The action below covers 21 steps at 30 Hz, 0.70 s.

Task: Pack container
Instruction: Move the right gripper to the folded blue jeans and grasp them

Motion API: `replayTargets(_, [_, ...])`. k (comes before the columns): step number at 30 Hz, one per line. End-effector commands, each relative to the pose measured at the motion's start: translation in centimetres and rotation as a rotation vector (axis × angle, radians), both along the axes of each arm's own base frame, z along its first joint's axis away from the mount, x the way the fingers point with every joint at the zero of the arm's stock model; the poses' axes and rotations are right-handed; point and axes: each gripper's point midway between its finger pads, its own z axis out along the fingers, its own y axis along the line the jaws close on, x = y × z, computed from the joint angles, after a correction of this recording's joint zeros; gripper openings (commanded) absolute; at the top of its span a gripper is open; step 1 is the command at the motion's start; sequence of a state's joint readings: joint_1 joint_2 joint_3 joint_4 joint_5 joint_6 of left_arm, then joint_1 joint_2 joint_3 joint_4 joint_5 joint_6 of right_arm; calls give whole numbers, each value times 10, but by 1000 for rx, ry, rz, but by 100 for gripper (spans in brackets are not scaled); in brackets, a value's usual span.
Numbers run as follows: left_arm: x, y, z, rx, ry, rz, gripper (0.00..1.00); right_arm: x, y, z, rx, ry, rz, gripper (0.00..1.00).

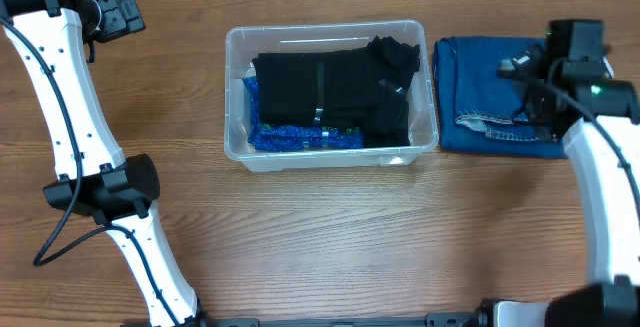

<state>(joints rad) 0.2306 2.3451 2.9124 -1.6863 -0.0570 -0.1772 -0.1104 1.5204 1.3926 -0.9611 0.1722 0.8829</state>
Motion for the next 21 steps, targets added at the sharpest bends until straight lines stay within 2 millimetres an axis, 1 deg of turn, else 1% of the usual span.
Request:
replayTargets(1, [-2, -2, 12, 2, -33, -1, 100, -7, -15, -49, 77, 102, -119, 100])
replayTargets(5, [-2, -2, 12, 2, -33, -1, 100, 1, -19, -94, 120, 185, -156, 100])
replayTargets(6, [-2, -2, 12, 2, -33, -1, 100, 1, -19, -100, 125, 199, -160, 100])
replayTargets(7, [-2, -2, 12, 2, -33, -1, 100, 1, -15, -115, 152, 234, -171, 100])
replayTargets(8, [-2, -2, 12, 2, -33, -1, 100, 0, -12, -124, 174, 258, -164, 100])
replayTargets(10, [-2, -2, 12, 2, -33, -2, 100, 1, -8, -136, 196, 283, -162, 100])
replayTargets(13, [-2, -3, 12, 2, -33, -2, 100, 2, -8, -144, 199, 285, -162, 100])
replayTargets(16, [-2, -3, 12, 2, -33, -2, 100, -7, -2, -163, 223, 296, -154, 100])
replayTargets(18, [-2, -3, 12, 2, -33, -3, 100, -9, -1, -172, 229, 292, -151, 100])
replayTargets(21, [-1, -3, 12, 2, -33, -4, 100, -18, 4, -192, 243, 287, -145, 100])
